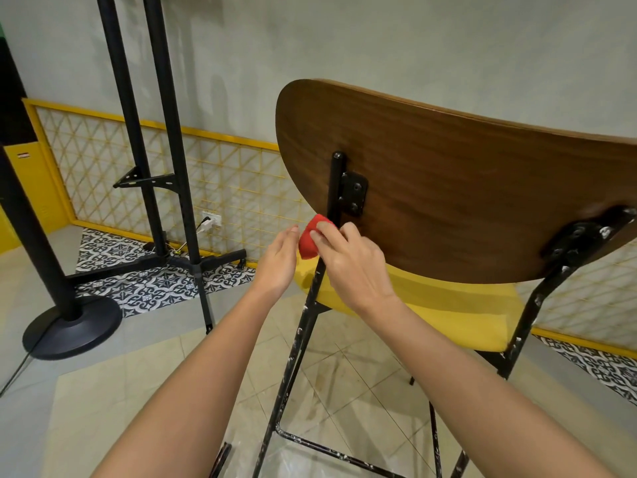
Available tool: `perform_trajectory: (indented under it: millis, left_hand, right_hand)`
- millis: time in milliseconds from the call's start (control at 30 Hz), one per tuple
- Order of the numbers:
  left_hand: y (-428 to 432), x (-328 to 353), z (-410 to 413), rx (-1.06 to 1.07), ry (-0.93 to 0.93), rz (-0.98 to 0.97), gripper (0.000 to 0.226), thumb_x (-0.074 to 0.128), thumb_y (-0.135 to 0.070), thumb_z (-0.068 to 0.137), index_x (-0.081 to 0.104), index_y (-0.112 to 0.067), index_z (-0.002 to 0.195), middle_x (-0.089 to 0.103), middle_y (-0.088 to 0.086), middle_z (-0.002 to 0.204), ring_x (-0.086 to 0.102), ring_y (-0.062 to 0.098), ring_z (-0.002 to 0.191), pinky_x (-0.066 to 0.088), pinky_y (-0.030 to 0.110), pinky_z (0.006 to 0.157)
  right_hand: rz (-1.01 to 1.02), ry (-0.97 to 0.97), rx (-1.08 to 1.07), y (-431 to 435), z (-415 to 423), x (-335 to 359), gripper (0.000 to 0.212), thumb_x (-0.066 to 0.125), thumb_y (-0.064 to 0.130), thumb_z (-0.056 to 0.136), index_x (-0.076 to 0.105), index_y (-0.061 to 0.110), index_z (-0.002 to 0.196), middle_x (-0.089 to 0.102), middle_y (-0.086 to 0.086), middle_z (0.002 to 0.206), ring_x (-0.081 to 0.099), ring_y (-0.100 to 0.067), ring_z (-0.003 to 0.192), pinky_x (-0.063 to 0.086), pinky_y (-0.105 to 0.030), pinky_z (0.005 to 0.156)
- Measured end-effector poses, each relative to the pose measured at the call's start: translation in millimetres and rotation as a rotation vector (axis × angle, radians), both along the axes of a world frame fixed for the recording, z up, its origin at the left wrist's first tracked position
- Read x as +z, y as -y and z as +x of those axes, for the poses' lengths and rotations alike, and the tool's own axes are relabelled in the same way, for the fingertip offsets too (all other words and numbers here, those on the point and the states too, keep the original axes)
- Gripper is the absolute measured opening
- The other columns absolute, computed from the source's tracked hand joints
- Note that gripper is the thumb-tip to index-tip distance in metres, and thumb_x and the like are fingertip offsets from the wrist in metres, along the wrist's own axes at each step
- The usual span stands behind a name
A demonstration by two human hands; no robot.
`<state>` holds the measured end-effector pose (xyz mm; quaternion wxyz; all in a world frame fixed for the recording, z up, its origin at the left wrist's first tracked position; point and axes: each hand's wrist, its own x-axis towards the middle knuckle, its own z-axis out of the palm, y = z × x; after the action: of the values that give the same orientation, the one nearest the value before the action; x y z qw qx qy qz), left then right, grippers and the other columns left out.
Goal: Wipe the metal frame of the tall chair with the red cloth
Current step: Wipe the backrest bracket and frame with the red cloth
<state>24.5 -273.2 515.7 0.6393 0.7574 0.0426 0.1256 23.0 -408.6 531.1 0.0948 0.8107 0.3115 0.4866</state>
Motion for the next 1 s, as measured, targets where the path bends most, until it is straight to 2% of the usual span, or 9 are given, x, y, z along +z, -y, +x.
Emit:
perform_trajectory:
  millis: [133,300,367,467,567,700,767,867,1000]
  left_hand:
    - [-6,1,1,0.009,-0.024,0.009,0.048,0.021,-0.045,0.1,0.041,-0.027,0.14,0.051,0.001,0.137,0.045,0.021,0.126,0.032,0.044,0.109]
    - [-9,-4,-1,0.007,-0.028,0.016,0.048,0.021,-0.045,0.1,0.04,-0.027,0.14,0.051,0.001,0.137,0.046,0.021,0.126,0.033,0.04,0.108]
    - [-9,-5,0,0.008,-0.025,0.015,0.048,0.021,-0.045,0.1,0.04,-0.027,0.141,0.051,0.002,0.136,0.046,0.02,0.125,0.033,0.036,0.104]
    - [-8,-5,0,0.009,-0.024,0.021,0.048,0.02,-0.045,0.101,0.04,-0.027,0.141,0.052,0.001,0.135,0.047,0.02,0.125,0.033,0.036,0.101]
    - [-6,-7,0,0.008,-0.037,0.013,0.048,0.02,-0.045,0.1,0.041,-0.027,0.14,0.053,0.001,0.134,0.047,0.02,0.124,0.033,0.038,0.104]
    - [-6,-8,-2,0.003,-0.042,0.01,0.048,0.021,-0.046,0.1,0.043,-0.026,0.138,0.054,0.001,0.132,0.048,0.02,0.121,0.034,0.039,0.105]
    - [-6,-8,-2,0.004,-0.042,0.002,0.048,0.021,-0.045,0.1,0.043,-0.026,0.138,0.054,0.002,0.132,0.048,0.02,0.121,0.034,0.038,0.104]
    - [-7,-7,-2,-0.005,-0.037,0.002,0.048,0.021,-0.045,0.1,0.043,-0.027,0.139,0.054,0.002,0.132,0.047,0.021,0.122,0.033,0.037,0.102]
    - [-6,-12,-3,-0.012,-0.034,0.009,0.048,0.021,-0.046,0.1,0.044,-0.027,0.138,0.055,0.002,0.13,0.047,0.021,0.123,0.034,0.038,0.104]
  right_hand:
    - [-0.197,-0.063,-0.107,1,2,-8,0.037,0.08,0.017,0.063,0.072,0.016,0.099,0.064,0.003,0.104,0.055,-0.017,0.079,0.036,-0.025,0.045]
    - [-0.24,-0.192,-0.109,-9,-2,-21,0.027,0.084,0.015,0.054,0.071,0.016,0.077,0.058,0.002,0.082,0.053,-0.017,0.072,0.023,-0.022,0.037]
    - [-0.212,-0.168,-0.121,-10,1,-16,0.027,0.084,0.017,0.059,0.071,0.015,0.083,0.058,0.002,0.085,0.053,-0.017,0.074,0.025,-0.023,0.037]
    - [-0.215,-0.111,-0.141,-3,4,-9,0.032,0.078,0.019,0.069,0.071,0.015,0.1,0.062,0.002,0.1,0.054,-0.018,0.081,0.035,-0.025,0.043]
    - [-0.257,-0.125,-0.119,3,5,-13,0.031,0.076,0.017,0.069,0.071,0.016,0.099,0.063,0.003,0.102,0.054,-0.018,0.082,0.038,-0.026,0.044]
    - [-0.247,-0.186,-0.071,0,7,-18,0.028,0.079,0.015,0.064,0.071,0.016,0.091,0.062,0.003,0.092,0.053,-0.017,0.078,0.037,-0.024,0.04]
    - [-0.194,-0.182,-0.042,-1,8,-15,0.028,0.08,0.014,0.065,0.071,0.015,0.092,0.062,0.002,0.092,0.054,-0.018,0.078,0.039,-0.024,0.04]
    - [-0.054,-0.169,0.024,3,9,-11,0.036,0.08,0.008,0.066,0.069,0.008,0.101,0.064,-0.005,0.104,0.056,-0.023,0.078,0.046,-0.027,0.044]
    - [-0.048,-0.218,0.066,9,8,-22,0.035,0.082,0.007,0.063,0.069,0.012,0.095,0.063,-0.002,0.101,0.054,-0.021,0.073,0.043,-0.026,0.037]
